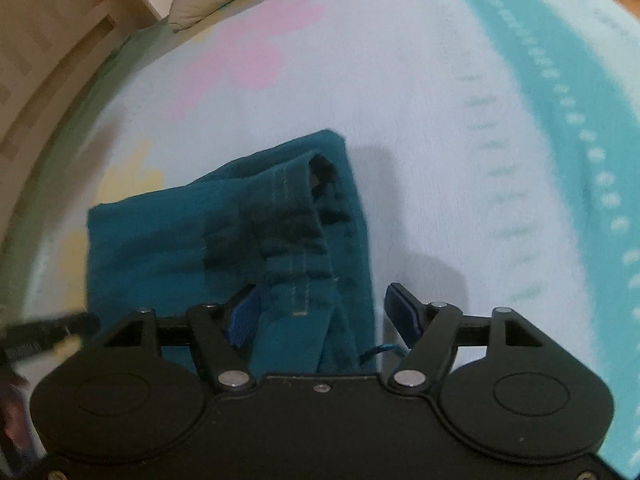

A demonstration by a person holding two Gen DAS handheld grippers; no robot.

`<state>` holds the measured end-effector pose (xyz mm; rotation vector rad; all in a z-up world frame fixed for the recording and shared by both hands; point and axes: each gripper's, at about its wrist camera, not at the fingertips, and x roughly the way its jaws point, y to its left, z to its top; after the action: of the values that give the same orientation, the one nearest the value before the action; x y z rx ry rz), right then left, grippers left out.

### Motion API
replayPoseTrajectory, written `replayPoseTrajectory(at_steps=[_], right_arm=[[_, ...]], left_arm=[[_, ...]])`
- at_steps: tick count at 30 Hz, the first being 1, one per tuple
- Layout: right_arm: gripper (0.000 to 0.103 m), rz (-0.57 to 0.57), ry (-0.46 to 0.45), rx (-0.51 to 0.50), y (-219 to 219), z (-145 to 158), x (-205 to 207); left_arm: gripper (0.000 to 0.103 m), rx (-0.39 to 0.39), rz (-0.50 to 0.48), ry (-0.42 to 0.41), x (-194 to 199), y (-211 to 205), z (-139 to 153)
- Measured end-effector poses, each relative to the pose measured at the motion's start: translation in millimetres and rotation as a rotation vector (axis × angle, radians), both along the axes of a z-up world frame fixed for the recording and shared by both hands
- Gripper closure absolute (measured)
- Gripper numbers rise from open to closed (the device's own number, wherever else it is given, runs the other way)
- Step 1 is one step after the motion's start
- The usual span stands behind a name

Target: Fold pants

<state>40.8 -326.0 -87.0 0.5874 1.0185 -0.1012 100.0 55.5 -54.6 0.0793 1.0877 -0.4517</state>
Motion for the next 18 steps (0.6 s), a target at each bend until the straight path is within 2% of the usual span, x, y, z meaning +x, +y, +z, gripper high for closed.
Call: replayPoseTrajectory(at_steps=[2,5,7,11,18], right_arm=[[0.028,0.009,-0.010,0.001,2.9,-1.0,-1.5],[0.021,0.018,-0.021,0.014,3.1,-4.8,-0.7],[0.017,0.008,-0.035,0.025,3.8,-6.8,-1.8],[0.015,-0.010,-0.059,0.054,-0.2,-8.5,-4.4],[0.015,-0.062,-0.097,0.137,-11.0,-12.9,-5.7]], left_arm=[[0.074,-0.008,0.003,0.005,-7.8,6.7,-1.8],[0.066,-0.014,0.015,0.000,-11.6,13.5,-7.3],[0.057,-0.012,0.030,-0.005,-10.0,13.2,-9.6],[0.046,-0.047,0.045,0.010,-0.8,8.4,-14.5],[0.029,0.027,-0.016,-0.048,4.1,-20.2,-18.8]])
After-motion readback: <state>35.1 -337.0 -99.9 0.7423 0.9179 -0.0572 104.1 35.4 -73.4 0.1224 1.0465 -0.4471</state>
